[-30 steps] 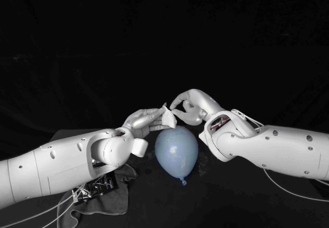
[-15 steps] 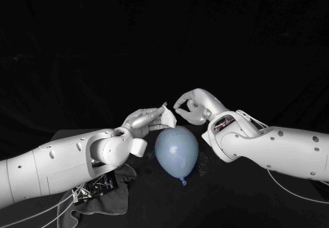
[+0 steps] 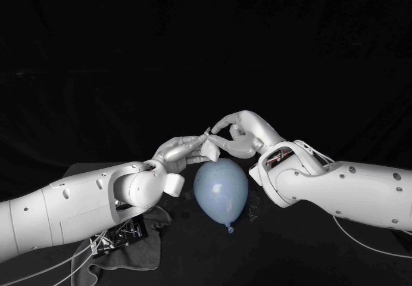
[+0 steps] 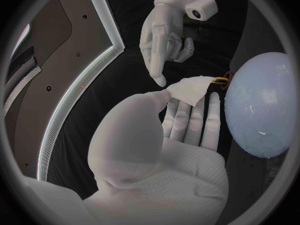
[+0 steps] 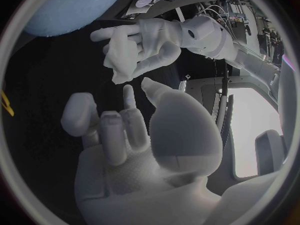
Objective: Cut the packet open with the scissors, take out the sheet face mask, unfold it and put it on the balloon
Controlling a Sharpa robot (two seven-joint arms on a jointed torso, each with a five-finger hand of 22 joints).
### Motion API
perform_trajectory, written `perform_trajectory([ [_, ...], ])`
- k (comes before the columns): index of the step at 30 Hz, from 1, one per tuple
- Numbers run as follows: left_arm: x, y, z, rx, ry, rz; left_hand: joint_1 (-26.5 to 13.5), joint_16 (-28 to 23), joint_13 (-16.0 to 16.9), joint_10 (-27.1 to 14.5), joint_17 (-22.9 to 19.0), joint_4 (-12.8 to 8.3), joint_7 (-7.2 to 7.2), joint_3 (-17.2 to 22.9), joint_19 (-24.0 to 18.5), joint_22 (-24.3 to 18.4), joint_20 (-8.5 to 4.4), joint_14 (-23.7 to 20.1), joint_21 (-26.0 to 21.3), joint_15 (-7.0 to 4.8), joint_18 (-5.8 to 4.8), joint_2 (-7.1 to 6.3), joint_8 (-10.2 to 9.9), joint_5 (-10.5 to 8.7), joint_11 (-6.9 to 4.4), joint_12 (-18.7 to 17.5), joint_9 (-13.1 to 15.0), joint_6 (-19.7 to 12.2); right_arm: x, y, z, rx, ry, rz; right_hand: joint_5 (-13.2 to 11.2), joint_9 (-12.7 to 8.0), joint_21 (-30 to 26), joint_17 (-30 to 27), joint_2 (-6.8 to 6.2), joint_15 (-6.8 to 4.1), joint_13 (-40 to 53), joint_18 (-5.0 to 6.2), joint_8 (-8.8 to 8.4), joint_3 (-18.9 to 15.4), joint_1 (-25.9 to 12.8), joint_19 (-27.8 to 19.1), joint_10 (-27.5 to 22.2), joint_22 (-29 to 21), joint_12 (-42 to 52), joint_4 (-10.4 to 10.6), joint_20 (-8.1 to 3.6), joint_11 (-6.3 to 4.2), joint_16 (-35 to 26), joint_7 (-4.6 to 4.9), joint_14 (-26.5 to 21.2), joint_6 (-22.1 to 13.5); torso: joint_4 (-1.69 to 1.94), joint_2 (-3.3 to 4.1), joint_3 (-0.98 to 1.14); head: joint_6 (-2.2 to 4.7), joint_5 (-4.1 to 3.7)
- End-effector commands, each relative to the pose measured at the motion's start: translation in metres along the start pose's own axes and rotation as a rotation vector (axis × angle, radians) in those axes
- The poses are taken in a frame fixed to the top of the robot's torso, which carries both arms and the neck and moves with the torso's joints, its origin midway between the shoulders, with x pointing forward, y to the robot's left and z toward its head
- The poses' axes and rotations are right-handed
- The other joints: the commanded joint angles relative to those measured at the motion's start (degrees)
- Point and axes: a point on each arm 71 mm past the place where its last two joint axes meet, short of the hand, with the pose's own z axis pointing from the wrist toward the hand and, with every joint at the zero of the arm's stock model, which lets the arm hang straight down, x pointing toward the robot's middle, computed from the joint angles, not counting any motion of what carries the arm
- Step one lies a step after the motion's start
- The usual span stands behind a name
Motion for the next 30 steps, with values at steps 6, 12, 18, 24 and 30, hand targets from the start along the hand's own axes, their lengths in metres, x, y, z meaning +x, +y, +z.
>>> perform_trajectory([
  [6, 0.0020, -0.0014, 0.0009, 0.013, -0.001, -0.008, 0.52, 0.73, 0.01, 0.25, 0.41, -0.36, -0.37, -0.99, 0.47, 0.06, 0.14, -0.44, 0.29, -0.21, -0.02, -0.47, 0.49, 0.07, -0.41, 0.31, 0.29, 0.48, 0.0043, -0.0040, 0.0062, 0.018, 0.027, -0.021, 0.04, -0.18, -0.93, 13.37, -0.27, 0.48, 8.34, 0.27, -0.50, -0.77, 0.21, -0.83, 1.31, 7.65, -1.14, 0.27, 0.15, 0.49, -0.19, 0.09, 5.07, -0.29, 0.05, 0.05, -0.04, 0.05, -0.08],
  [12, 0.0015, -0.0016, 0.0006, 0.014, -0.003, -0.008, 0.34, 0.99, -0.02, 0.26, 0.59, -0.08, -0.38, -1.27, 0.49, 0.04, 0.15, -0.60, 0.27, -0.22, -0.01, -0.17, 0.51, 0.08, -0.41, 0.31, 0.27, 0.56, 0.0053, -0.0081, 0.0081, 0.047, 0.038, -0.031, 0.02, -0.22, -1.13, 13.28, 0.12, 0.48, 8.21, 0.34, -0.55, -1.01, 1.29, -0.99, 1.17, 7.60, -1.32, 0.24, 0.26, 0.44, -0.22, 0.00, 5.02, 0.09, 0.02, -0.01, -0.02, -0.02, -0.05],
  [18, 0.0014, -0.0016, 0.0004, 0.013, -0.002, -0.008, 0.19, 1.23, -0.04, 0.22, 0.77, 0.29, -0.39, -1.45, 0.50, 0.02, 0.15, -0.81, 0.25, -0.22, 0.01, 0.21, 0.45, 0.07, -0.40, 0.27, 0.20, 0.52, 0.0081, -0.0071, 0.0076, 0.047, 0.061, -0.034, -0.06, -0.08, -0.89, 13.47, 0.49, 0.28, 8.36, 0.33, -0.13, -1.44, 2.48, -0.85, 1.28, 7.68, -1.16, 0.19, 0.23, 0.14, -0.17, -0.39, 5.12, 1.27, -0.01, -0.04, 0.02, -0.04, 0.00],
  [24, 0.0018, -0.0014, 0.0005, 0.011, 0.000, -0.009, 0.29, 1.46, -0.10, -0.01, 0.97, 0.62, -0.41, -1.45, 0.47, -0.01, 0.16, -1.25, 0.19, -0.18, 0.00, 0.81, 0.27, 0.08, -0.37, 0.14, 0.07, 0.36, 0.0109, -0.0048, 0.0054, 0.039, 0.075, -0.027, -0.09, 0.00, -0.59, 13.66, 0.72, 0.14, 8.59, 0.28, 0.09, -1.71, 2.81, -0.67, 1.47, 7.78, -0.89, 0.32, 0.14, -0.05, -0.11, -0.60, 5.22, 1.82, -0.02, 0.01, 0.03, -0.05, -0.05],
  [30, 0.0027, -0.0010, 0.0006, 0.008, 0.005, -0.011, 0.38, 1.53, -0.11, -0.10, 1.03, 0.67, -0.38, -1.41, 0.44, -0.02, 0.16, -1.41, 0.16, -0.15, -0.01, 0.98, 0.20, 0.09, -0.34, 0.09, 0.02, 0.27, 0.0121, -0.0039, 0.0053, 0.035, 0.076, -0.023, -0.09, 0.01, -0.47, 13.77, 0.78, 0.11, 8.68, 0.25, 0.13, -1.79, 2.82, -0.59, 1.54, 7.81, -0.78, 0.39, 0.11, -0.08, -0.08, -0.63, 5.28, 1.92, 0.03, 0.03, 0.01, -0.06, -0.07],
])
